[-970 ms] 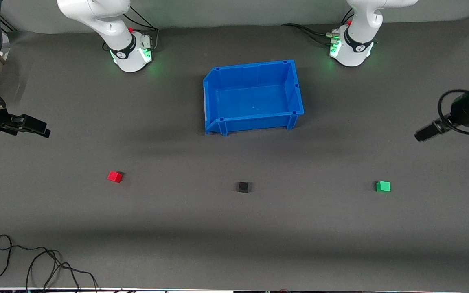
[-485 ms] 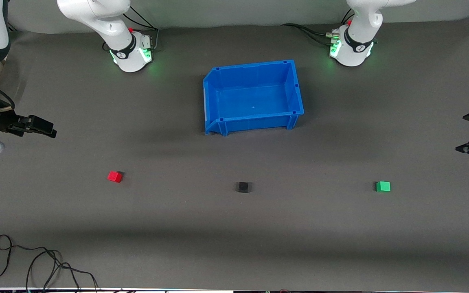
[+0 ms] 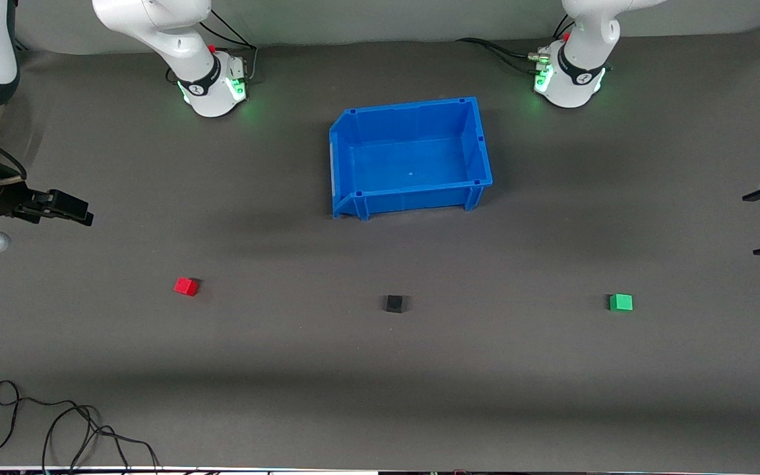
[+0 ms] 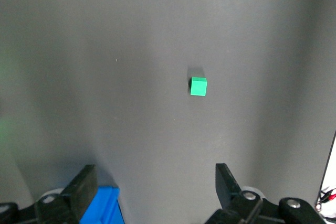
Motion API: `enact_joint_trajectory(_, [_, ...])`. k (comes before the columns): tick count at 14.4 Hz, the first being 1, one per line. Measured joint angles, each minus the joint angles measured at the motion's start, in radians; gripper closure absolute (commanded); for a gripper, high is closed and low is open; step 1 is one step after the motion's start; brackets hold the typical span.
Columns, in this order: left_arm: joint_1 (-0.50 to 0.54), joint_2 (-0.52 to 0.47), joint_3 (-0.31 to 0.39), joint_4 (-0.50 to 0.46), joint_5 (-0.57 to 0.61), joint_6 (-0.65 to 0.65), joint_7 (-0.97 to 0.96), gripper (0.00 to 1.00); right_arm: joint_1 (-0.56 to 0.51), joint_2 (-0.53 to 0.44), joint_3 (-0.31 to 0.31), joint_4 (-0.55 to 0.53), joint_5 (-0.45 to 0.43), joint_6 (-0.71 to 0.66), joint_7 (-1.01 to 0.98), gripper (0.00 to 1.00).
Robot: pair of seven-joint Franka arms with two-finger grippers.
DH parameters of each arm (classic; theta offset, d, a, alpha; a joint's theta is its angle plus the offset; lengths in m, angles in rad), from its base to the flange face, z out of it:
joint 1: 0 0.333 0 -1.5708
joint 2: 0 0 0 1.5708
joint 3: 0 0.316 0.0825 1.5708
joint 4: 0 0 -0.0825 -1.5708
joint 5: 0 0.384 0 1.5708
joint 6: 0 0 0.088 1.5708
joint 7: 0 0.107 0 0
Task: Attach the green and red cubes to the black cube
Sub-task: 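Lower the right gripper onto the red cube while the left gripper lowers onto green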
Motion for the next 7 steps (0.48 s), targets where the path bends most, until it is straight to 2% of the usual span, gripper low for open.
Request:
enact_joint_trajectory(2, [0.018,0.060,0.000,0.000,-0.022,0.021,0.000,0.00,0.000,0.015,0.000,-0.002,0.000,0.014,0.001,0.00])
enact_joint_trajectory(5, [0.017,0.160,-0.010,0.000,-0.045,0.143,-0.006,0.00,0.000,0.064,0.000,-0.009,0.002,0.049,0.002,0.00])
enact_joint_trajectory(7, [0.016,0.227,-0.013,0.000,-0.096,0.228,-0.007,0.00,0.000,0.110,0.000,-0.013,0.040,0.070,0.004,0.00])
